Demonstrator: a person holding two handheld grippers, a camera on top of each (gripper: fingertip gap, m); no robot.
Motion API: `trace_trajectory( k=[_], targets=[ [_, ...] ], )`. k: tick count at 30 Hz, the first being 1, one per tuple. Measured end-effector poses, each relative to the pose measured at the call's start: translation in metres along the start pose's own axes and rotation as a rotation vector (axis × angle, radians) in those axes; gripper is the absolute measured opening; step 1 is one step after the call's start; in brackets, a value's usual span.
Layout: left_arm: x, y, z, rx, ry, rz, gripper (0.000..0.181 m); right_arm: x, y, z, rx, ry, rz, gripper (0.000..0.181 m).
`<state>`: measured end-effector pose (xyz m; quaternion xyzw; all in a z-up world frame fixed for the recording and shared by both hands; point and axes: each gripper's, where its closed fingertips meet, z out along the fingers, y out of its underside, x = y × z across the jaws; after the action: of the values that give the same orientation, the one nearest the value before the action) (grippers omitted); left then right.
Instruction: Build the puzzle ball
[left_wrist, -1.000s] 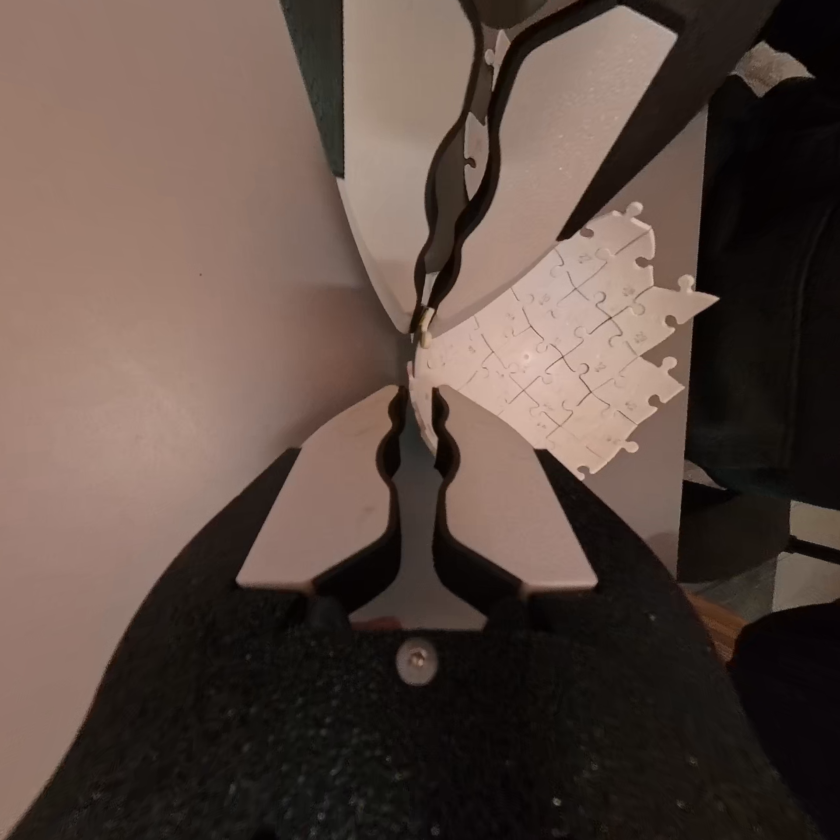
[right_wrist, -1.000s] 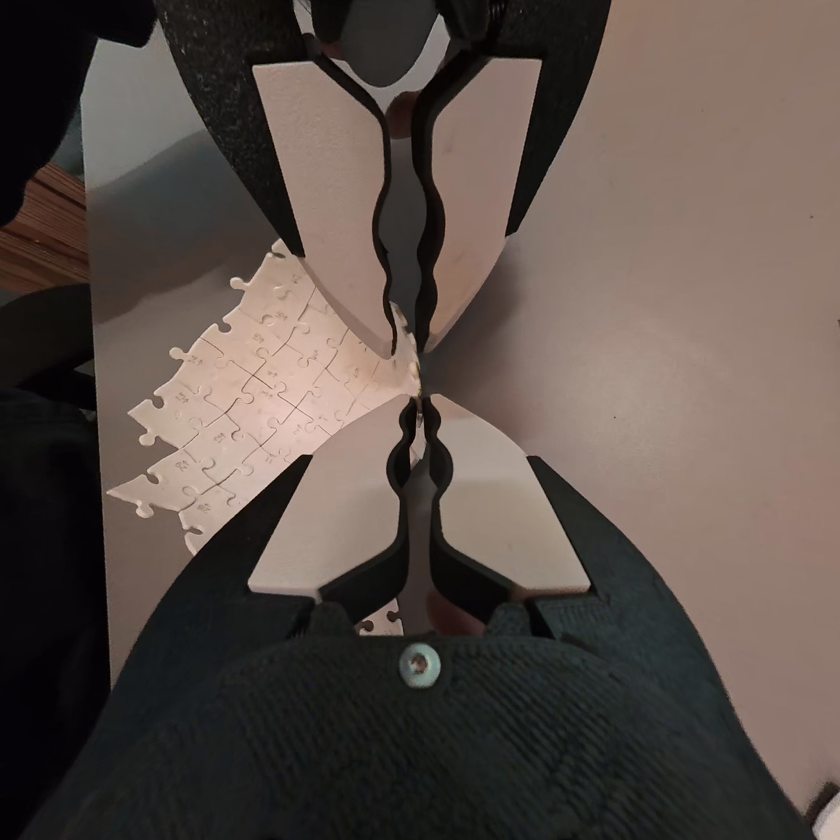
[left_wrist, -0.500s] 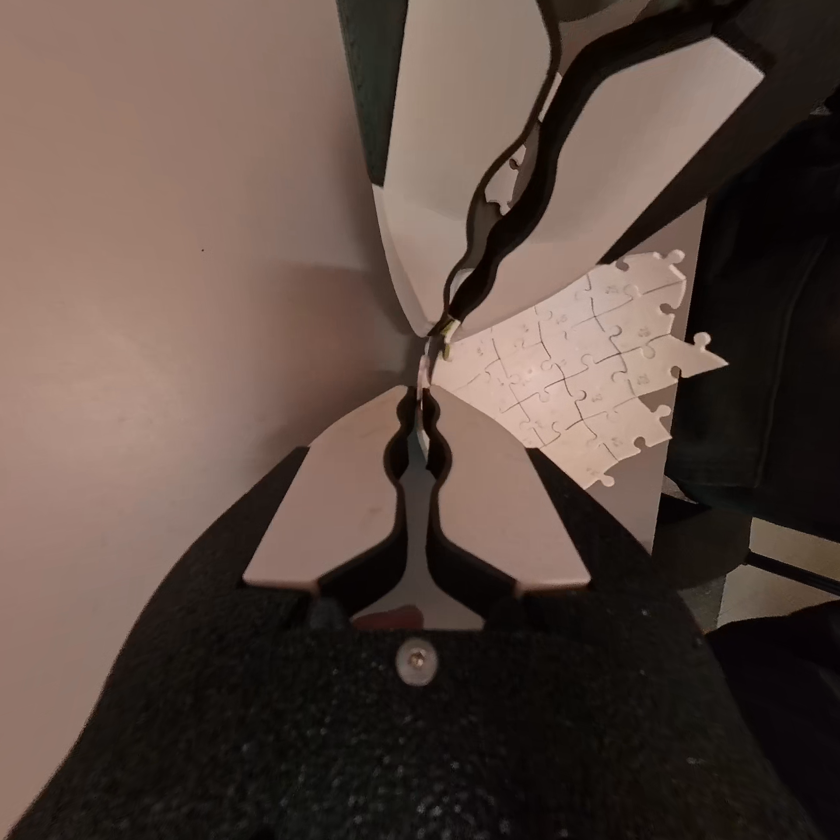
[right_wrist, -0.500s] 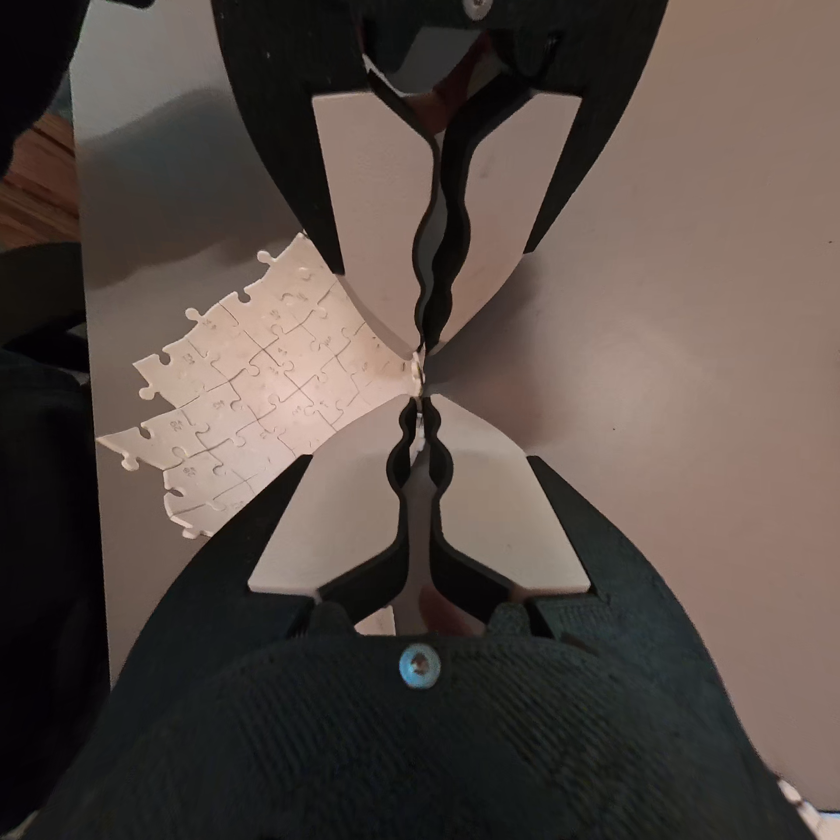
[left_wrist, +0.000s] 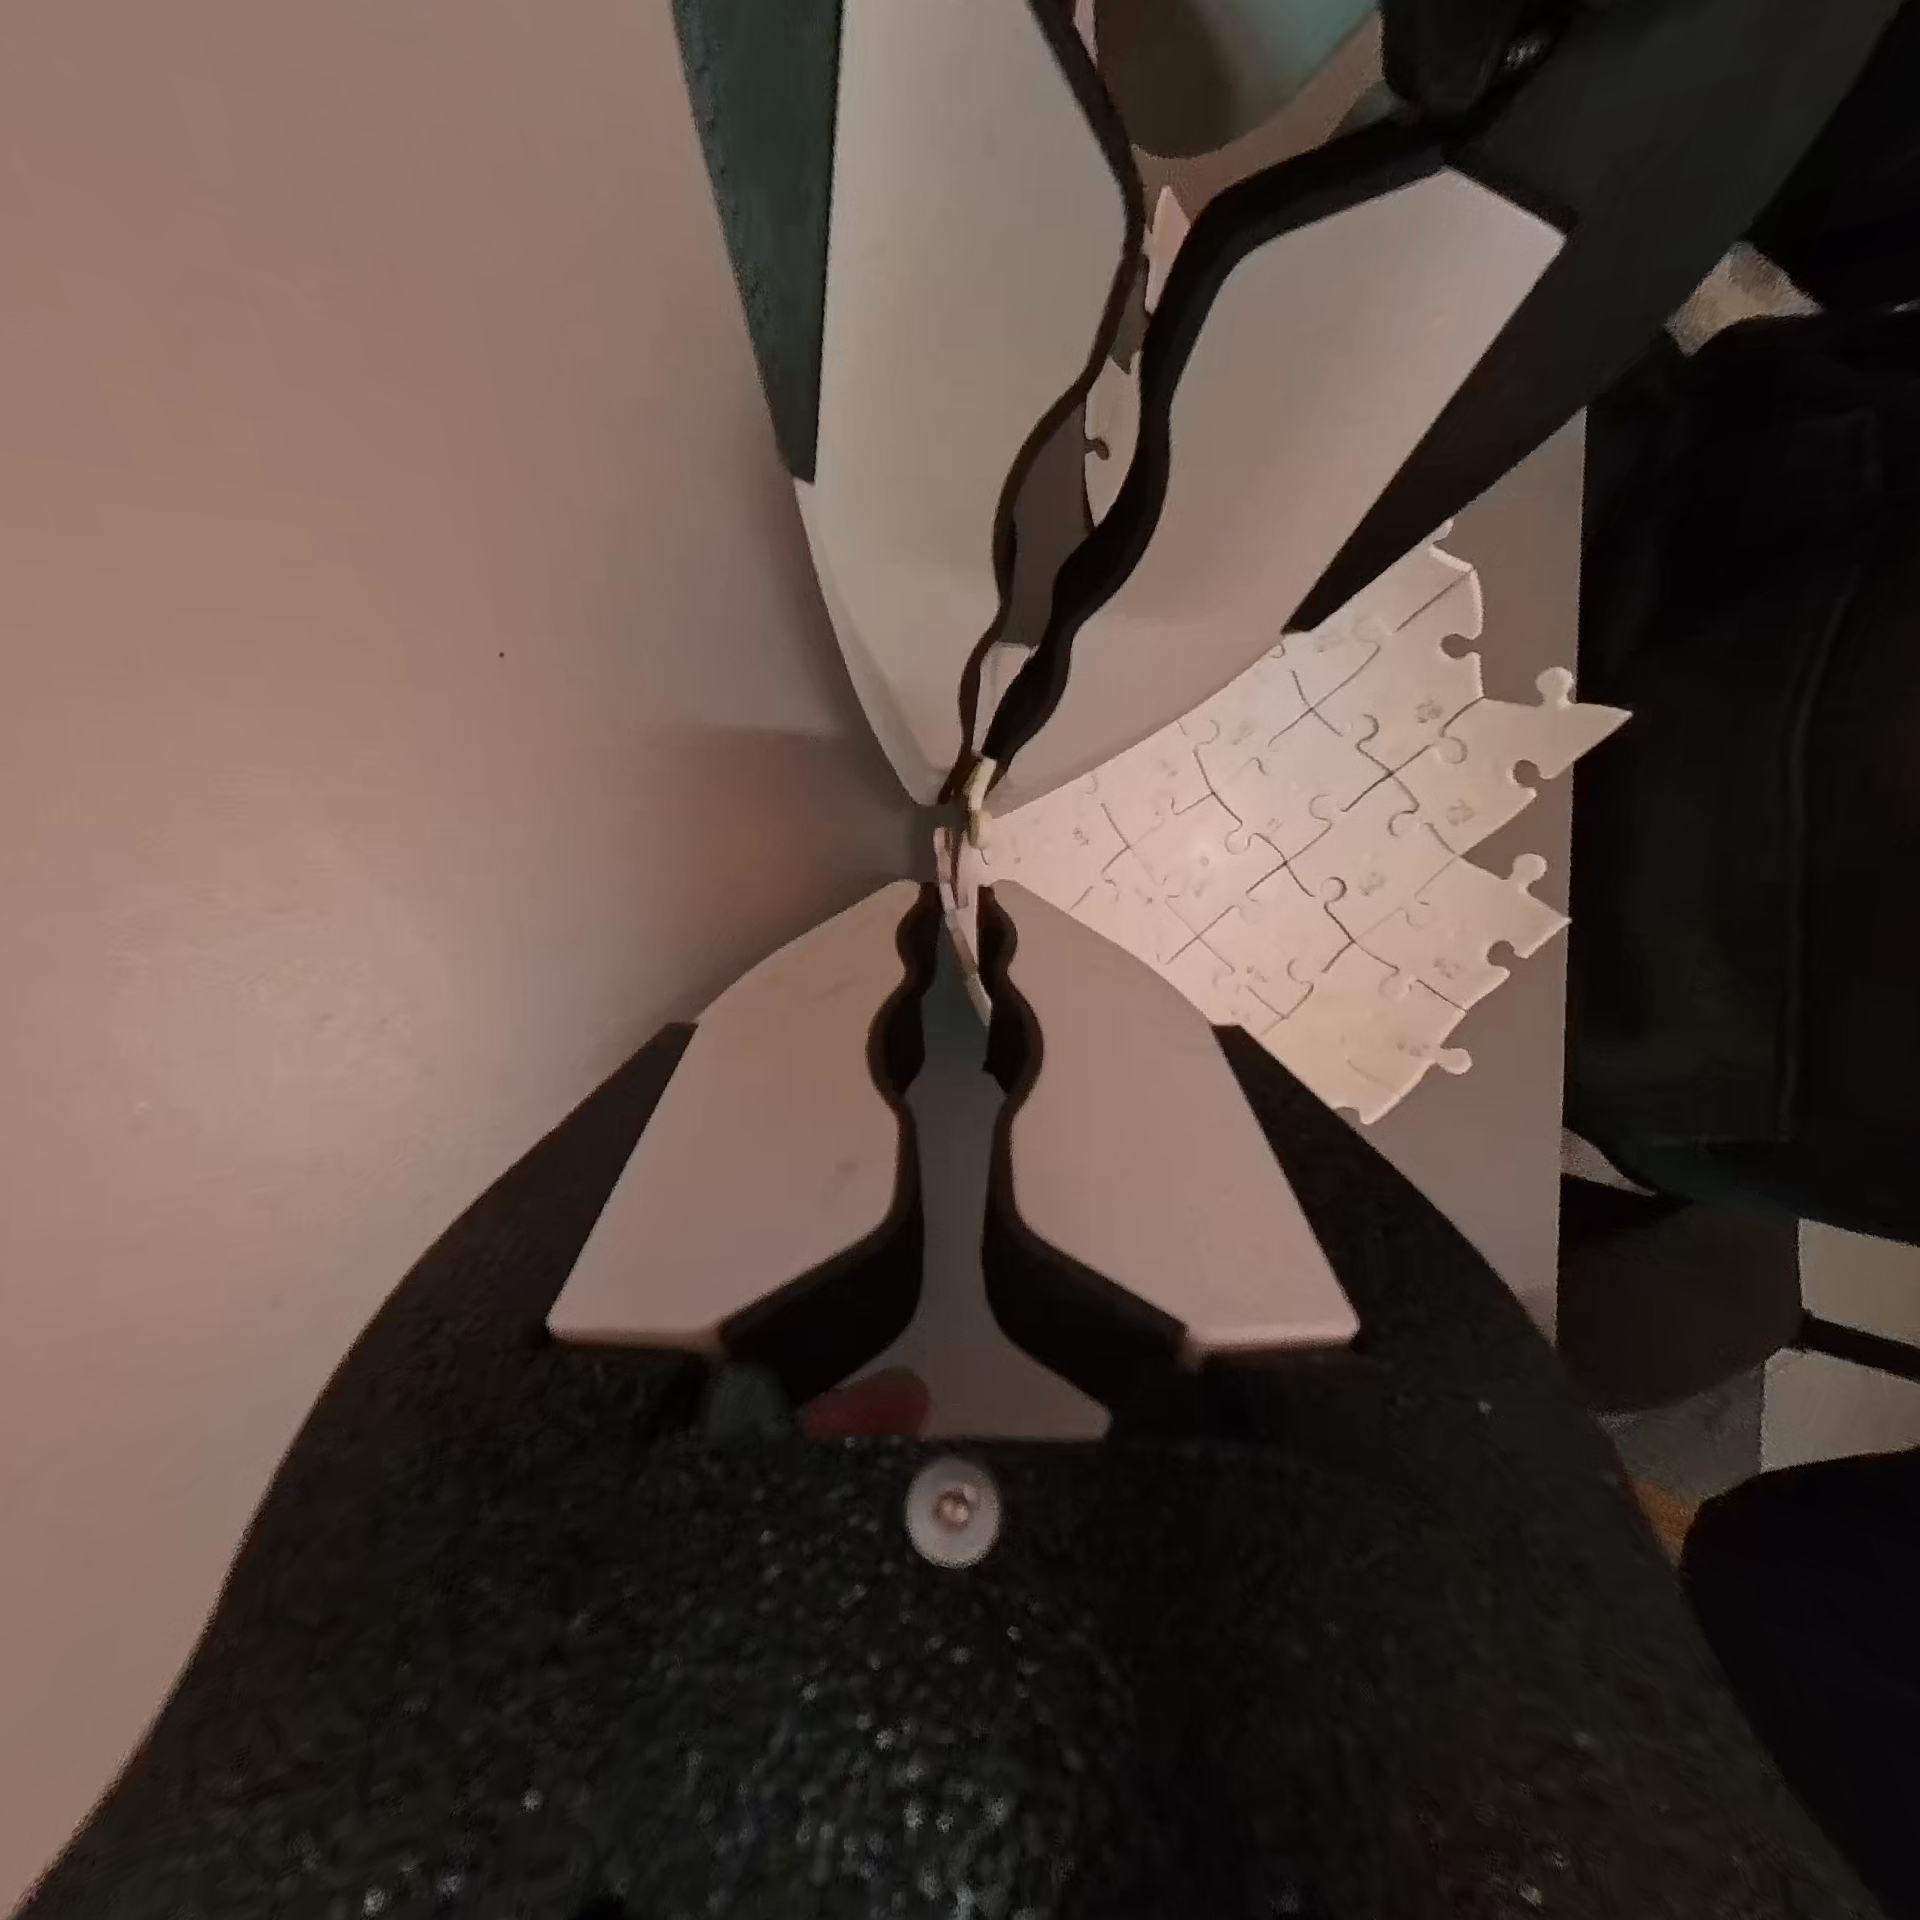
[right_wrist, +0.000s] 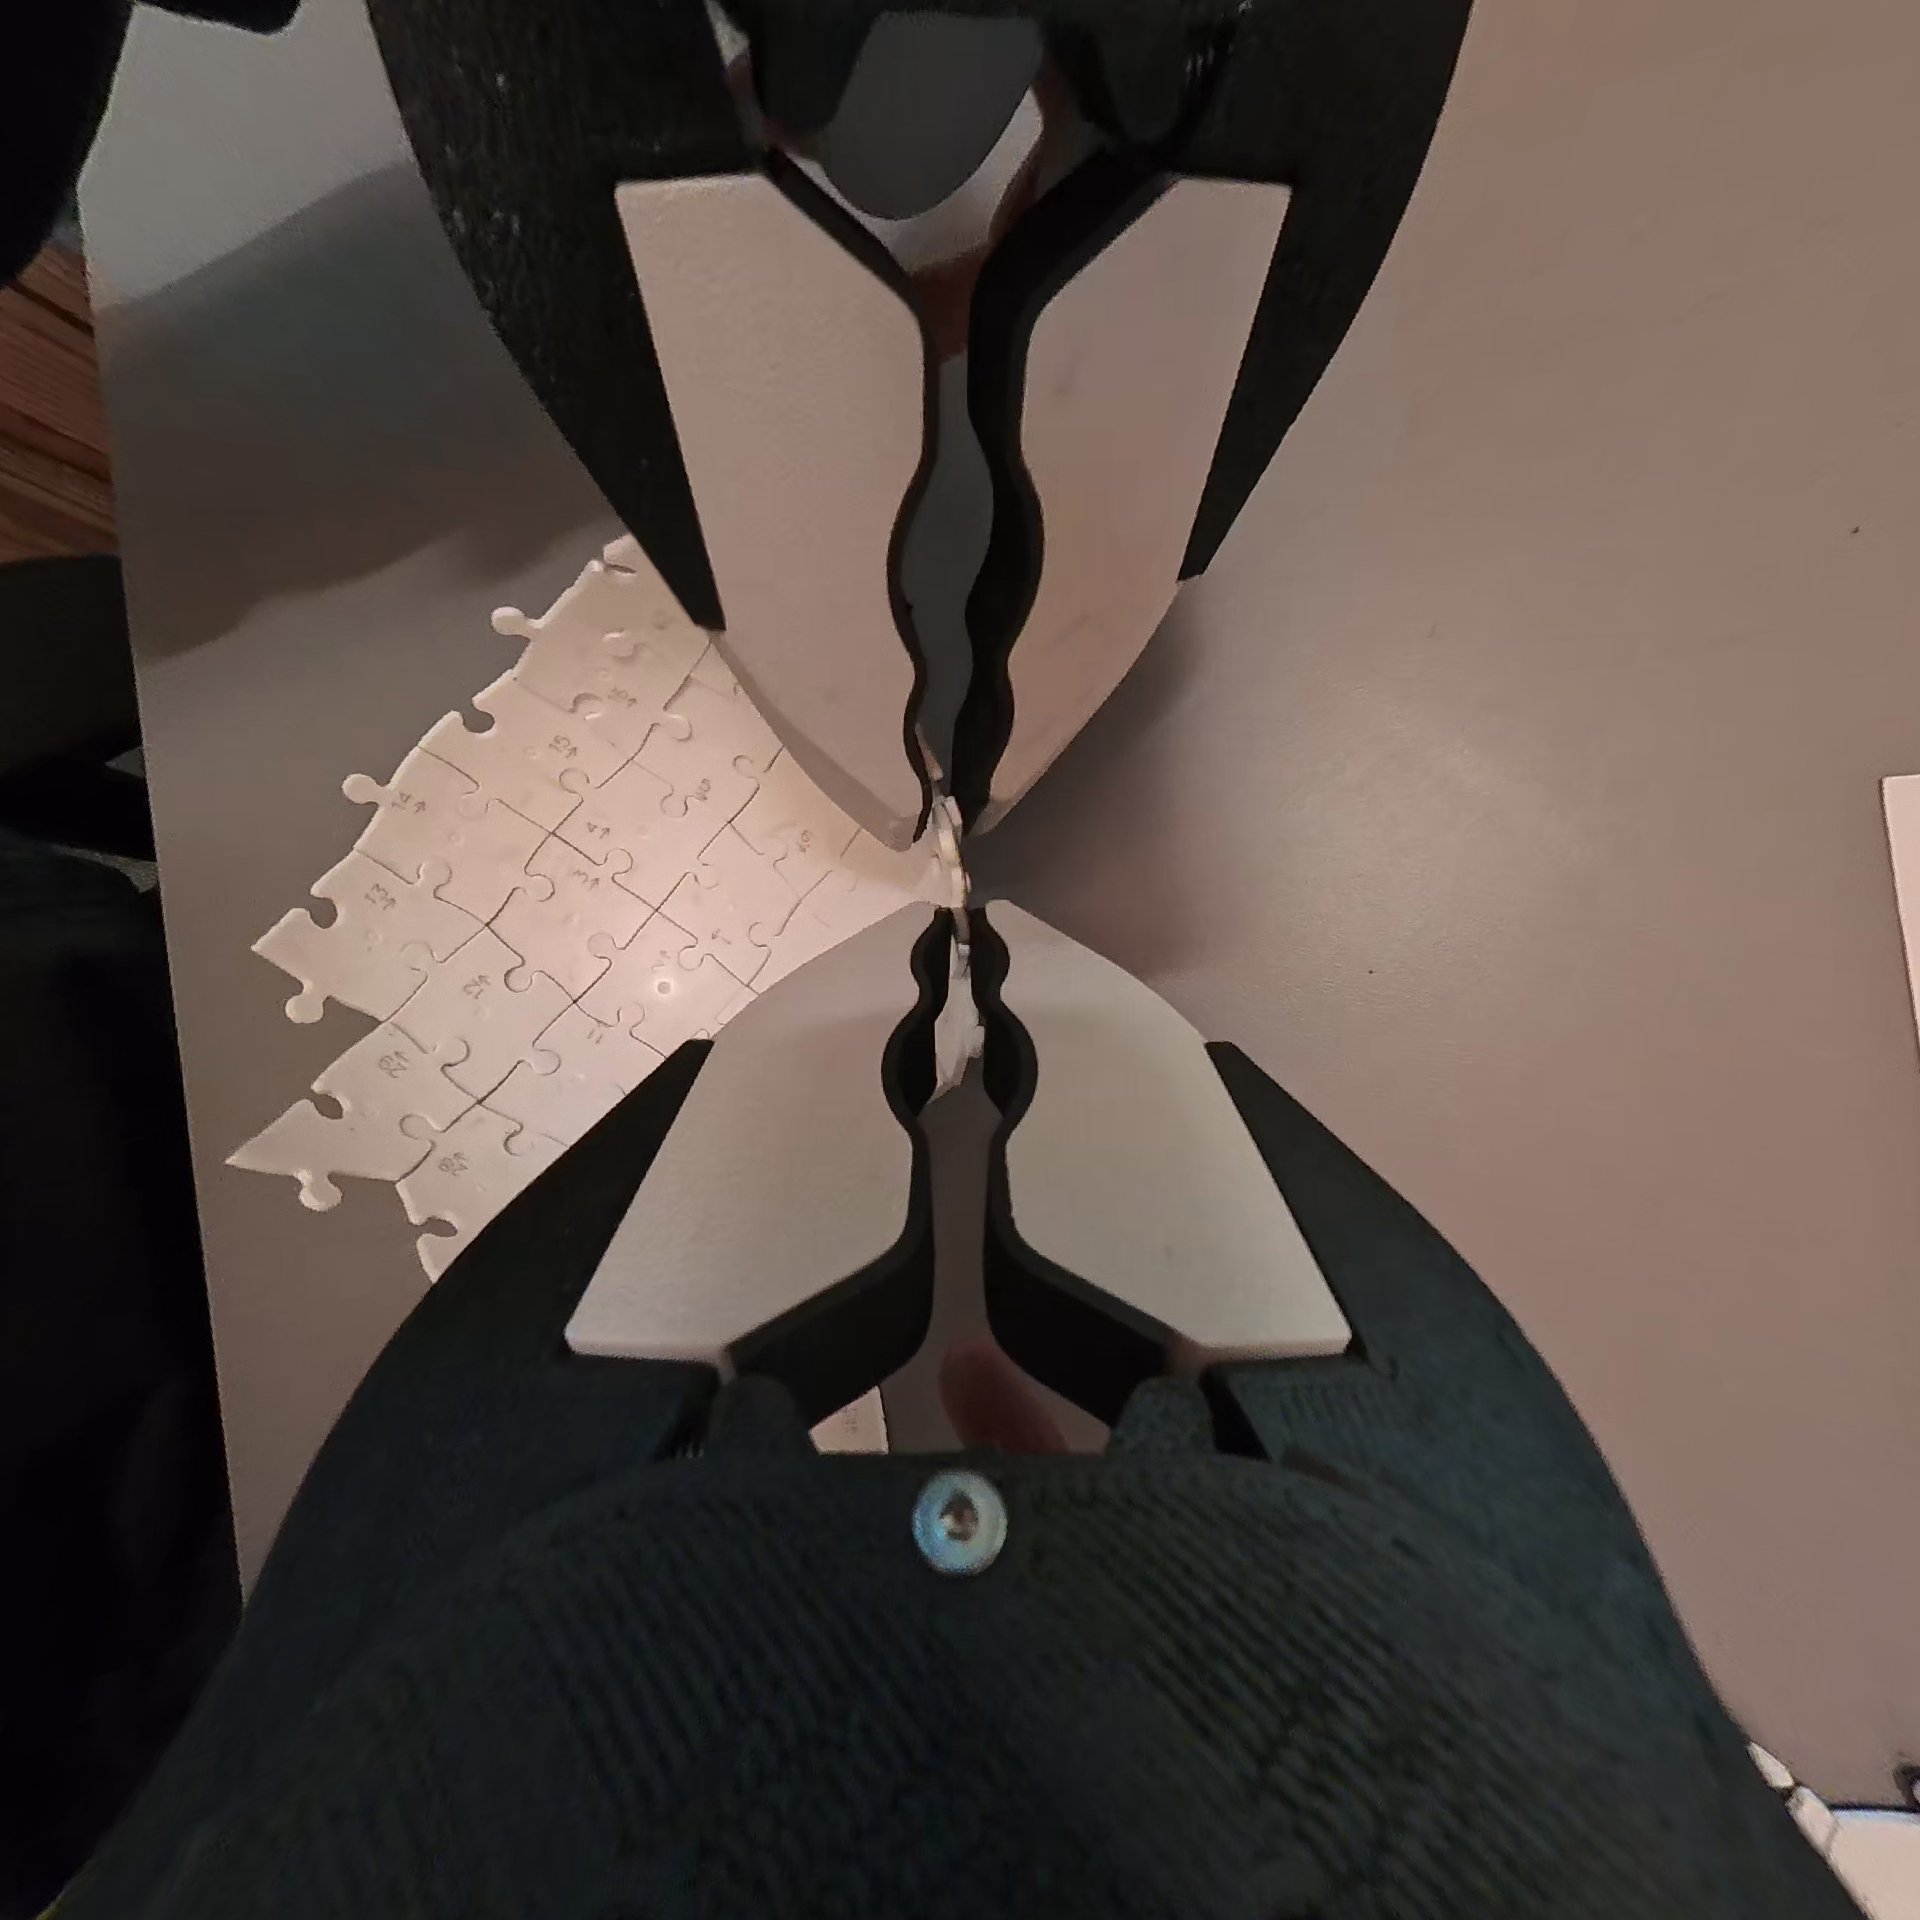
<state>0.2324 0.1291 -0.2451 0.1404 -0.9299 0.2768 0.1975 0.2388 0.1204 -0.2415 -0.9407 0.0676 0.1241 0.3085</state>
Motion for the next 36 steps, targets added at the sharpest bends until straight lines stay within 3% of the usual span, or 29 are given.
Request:
trace_trajectory(
  k=[36],
  targets=[
    [-0.006, -0.011, -0.001, 0.103, 0.018, 0.141, 0.008, 0.01, 0.005, -0.009, -0.03, 0.013, -0.019, 0.004]
  ],
)
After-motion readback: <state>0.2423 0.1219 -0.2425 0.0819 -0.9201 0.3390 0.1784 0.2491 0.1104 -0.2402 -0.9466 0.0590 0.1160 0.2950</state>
